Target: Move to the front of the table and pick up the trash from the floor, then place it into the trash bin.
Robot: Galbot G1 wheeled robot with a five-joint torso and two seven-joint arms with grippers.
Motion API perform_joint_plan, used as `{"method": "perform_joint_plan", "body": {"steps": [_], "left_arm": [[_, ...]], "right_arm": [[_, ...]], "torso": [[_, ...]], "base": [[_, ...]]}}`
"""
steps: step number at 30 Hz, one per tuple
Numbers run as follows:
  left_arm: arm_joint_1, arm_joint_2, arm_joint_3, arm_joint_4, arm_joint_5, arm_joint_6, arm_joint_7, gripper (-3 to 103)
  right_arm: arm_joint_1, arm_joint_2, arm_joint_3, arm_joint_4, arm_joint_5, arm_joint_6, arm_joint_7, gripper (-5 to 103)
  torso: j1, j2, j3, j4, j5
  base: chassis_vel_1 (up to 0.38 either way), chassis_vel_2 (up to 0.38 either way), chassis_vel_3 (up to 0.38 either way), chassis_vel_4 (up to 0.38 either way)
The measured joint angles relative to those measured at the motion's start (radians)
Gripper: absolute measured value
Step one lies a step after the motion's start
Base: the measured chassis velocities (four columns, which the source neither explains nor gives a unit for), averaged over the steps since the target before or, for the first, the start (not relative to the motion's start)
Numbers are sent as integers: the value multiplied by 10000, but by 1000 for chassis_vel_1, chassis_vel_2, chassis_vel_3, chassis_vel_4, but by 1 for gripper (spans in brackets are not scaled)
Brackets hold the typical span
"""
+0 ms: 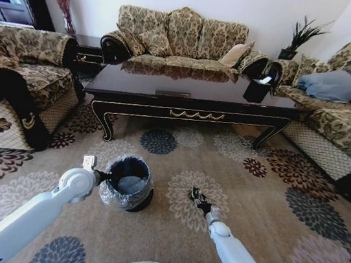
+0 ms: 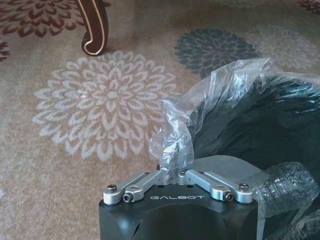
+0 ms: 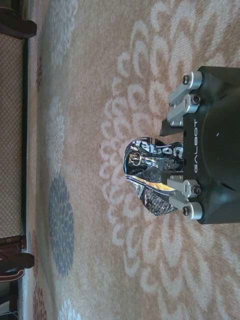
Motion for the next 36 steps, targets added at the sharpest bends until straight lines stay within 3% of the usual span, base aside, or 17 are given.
{"method": "perform_joint_plan", "body": {"steps": [6,10,22,27,30,36], "left_arm": [[81,-8,-80,-29,13,-3,-45,2],[198,-26,-92,-118,92,-2,-50,2],[354,-317,8,-69,403,-83,31,2],[238,-457,332,-17,417,-73,32,2],[-234,-585,832,115,362,-24,20,2],[-752,-967,1442,307,261,41,-111,2]], "right_arm": [[-55,-65,2,64,-90,26,52,22],[-272,-75,92,391,-114,13,155,3],[-809,-578,480,1616,-88,-149,296,0],[-1648,-1425,938,3477,160,-347,517,0],[-2628,-2108,1384,5515,494,-499,620,0],[-4066,-2655,2003,7941,690,-625,763,0]], "torso": [[0,0,0,0,-1],[0,0,0,1,1],[0,0,1,1,2],[0,0,1,-1,-1],[-1,0,0,1,0],[0,0,0,-7,-1]], "base": [[0,0,0,0],[0,0,0,0],[0,0,0,0],[0,0,0,0],[0,0,0,0],[0,0,0,0]]}}
